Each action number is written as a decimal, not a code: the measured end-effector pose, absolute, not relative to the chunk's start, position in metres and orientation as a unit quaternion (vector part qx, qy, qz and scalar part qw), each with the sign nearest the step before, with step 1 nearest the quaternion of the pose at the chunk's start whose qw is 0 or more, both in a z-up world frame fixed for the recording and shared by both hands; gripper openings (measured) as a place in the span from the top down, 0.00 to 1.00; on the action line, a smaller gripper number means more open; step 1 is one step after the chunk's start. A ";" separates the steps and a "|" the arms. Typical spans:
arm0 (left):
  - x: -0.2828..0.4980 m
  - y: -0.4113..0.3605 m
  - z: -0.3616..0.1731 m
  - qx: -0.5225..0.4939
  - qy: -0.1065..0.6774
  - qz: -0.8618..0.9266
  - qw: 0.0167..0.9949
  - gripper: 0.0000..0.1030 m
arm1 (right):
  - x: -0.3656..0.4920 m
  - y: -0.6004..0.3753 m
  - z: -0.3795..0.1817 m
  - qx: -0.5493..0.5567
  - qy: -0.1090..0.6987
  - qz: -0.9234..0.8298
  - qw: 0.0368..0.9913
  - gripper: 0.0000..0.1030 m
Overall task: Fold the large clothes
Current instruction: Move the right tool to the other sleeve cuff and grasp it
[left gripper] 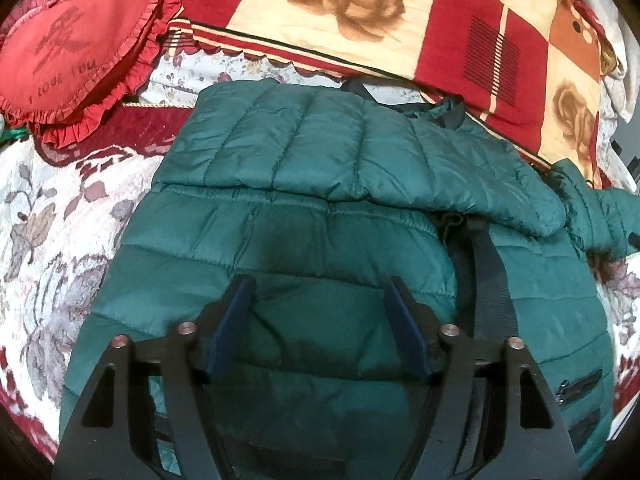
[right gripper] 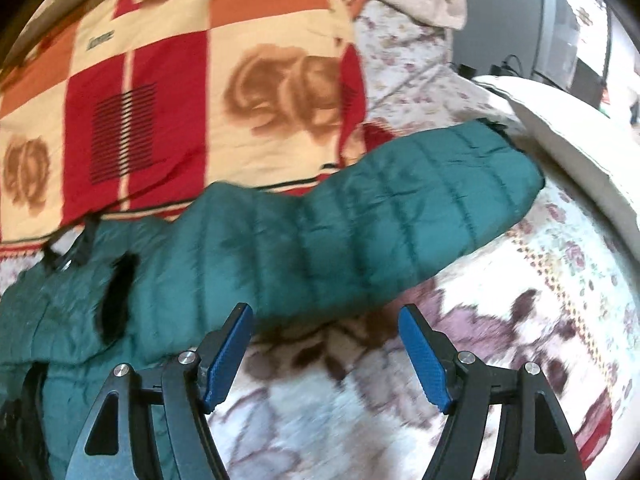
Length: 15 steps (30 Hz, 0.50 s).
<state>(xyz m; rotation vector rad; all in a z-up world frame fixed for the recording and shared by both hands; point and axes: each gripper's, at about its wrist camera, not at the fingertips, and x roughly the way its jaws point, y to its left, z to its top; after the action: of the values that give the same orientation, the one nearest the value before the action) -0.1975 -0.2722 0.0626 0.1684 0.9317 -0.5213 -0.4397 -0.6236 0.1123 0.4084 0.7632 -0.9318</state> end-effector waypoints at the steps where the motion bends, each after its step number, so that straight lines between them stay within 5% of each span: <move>1: -0.198 -0.273 0.062 0.083 0.442 -0.247 0.858 0.29 | -0.441 -0.630 0.114 0.194 0.354 -0.441 0.802 0.30; 15: -0.196 -0.276 0.057 0.087 0.438 -0.249 0.859 0.24 | -0.477 -0.704 0.126 0.232 0.324 -0.519 0.756 0.27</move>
<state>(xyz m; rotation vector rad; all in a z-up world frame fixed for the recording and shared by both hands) -0.1961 -0.2759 0.0568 0.1826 0.9205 -0.5230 -0.4767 -0.7039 0.1259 0.5048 0.7061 -1.1323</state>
